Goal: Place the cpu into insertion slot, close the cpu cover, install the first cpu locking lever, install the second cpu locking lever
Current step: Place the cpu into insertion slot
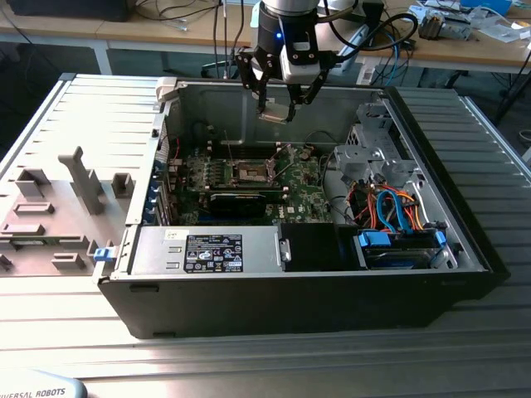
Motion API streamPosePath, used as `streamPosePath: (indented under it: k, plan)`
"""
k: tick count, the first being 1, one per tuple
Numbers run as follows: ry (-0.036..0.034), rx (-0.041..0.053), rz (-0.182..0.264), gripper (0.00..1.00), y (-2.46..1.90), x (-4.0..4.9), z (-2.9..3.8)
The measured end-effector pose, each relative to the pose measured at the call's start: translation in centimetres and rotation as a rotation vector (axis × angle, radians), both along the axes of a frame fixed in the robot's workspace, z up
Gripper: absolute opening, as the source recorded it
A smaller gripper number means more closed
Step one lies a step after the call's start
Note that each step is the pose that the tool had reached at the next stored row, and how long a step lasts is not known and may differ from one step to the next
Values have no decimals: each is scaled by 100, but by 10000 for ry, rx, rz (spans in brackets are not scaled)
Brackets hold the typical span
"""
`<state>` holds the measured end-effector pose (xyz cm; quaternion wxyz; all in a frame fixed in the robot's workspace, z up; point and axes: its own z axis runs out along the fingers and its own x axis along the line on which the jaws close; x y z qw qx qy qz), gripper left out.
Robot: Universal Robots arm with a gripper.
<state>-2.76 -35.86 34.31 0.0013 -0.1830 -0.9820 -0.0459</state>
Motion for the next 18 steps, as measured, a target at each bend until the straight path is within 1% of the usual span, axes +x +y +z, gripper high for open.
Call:
streamPosePath:
  k: [18]
  plan:
    - [0,0,-132,54,0,0,0]
